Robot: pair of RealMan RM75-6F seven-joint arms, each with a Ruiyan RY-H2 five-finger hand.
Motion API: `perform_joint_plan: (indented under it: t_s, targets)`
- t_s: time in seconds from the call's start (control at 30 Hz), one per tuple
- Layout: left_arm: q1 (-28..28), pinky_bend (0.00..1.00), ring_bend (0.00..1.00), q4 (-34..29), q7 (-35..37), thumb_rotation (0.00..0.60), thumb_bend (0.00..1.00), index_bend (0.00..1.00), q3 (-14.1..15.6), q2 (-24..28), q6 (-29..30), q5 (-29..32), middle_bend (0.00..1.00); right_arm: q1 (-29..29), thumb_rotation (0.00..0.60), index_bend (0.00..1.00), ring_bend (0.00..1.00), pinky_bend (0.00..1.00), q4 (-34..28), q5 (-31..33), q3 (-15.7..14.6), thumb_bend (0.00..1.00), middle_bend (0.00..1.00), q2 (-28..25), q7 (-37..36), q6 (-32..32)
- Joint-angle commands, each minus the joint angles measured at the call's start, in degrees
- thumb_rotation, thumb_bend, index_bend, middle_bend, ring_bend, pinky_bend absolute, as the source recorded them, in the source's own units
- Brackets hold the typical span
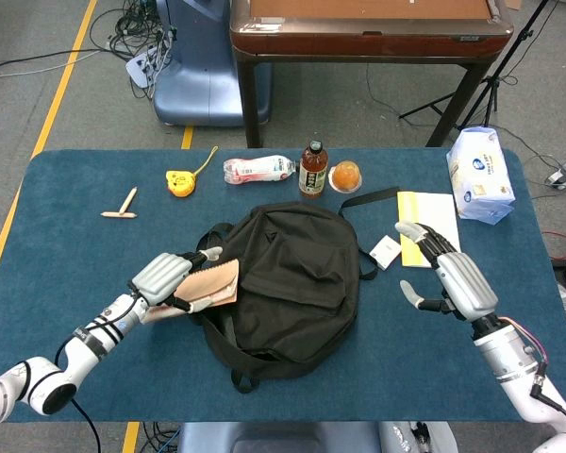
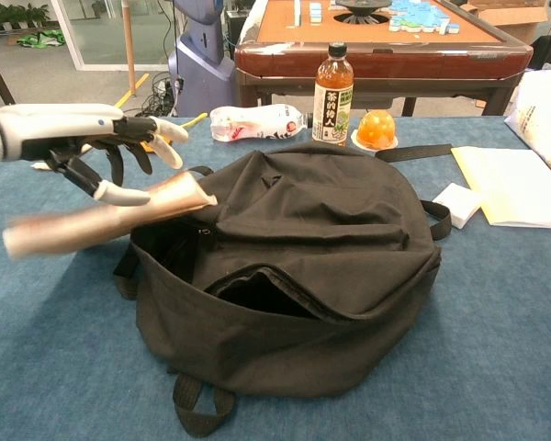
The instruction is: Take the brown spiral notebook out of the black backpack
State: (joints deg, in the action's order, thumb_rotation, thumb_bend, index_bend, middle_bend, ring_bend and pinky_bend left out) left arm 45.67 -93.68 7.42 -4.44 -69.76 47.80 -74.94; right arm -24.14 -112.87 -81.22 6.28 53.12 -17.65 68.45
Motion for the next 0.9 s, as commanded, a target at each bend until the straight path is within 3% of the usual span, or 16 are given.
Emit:
perform_joint_plan:
  t_s: [0.03, 0.27, 0.53, 0.9]
  targets:
    - [-2.3, 0.34, 0.22, -5.8, -3.0, 0.461, 0.20, 0.00, -0.6, 4.8, 3.0, 3.1, 0.14, 0.9, 0.600, 0.00, 0.02, 0.11, 0.5, 0.9, -0.4, 0.44, 0.08, -0.9, -0.1, -0.1]
    - [-8.5, 0.32, 0.22, -8.0, -8.2, 0.596, 0.20, 0.06, -1.0, 8.8, 12.9, 6.7, 0.14, 3.3, 0.600, 0.03, 0.05, 0.13, 2.4, 3.4, -1.8, 0.44, 0.16, -3.2, 0.6, -0.9]
    - [-16.7, 0.32, 0.22, -6.5, -12.2, 0.600, 0.20, 0.13, 0.1, 9.7, 23.3, 9.7, 0.14, 7.4, 0.600, 0.27, 0.17, 0.27, 5.8, 4.5, -3.4, 0.45, 0.29, -2.0, 6.1, 2.8]
    - [-26.9, 0.30, 0.22, -6.8, -18.5, 0.600, 0.20, 0.17, 3.2, 7.9, 35.2, 8.9, 0.15, 12.3, 0.600, 0.35, 0.20, 0.27, 9.0, 3.8, -4.3, 0.45, 0.32, 1.1, 8.4, 8.2]
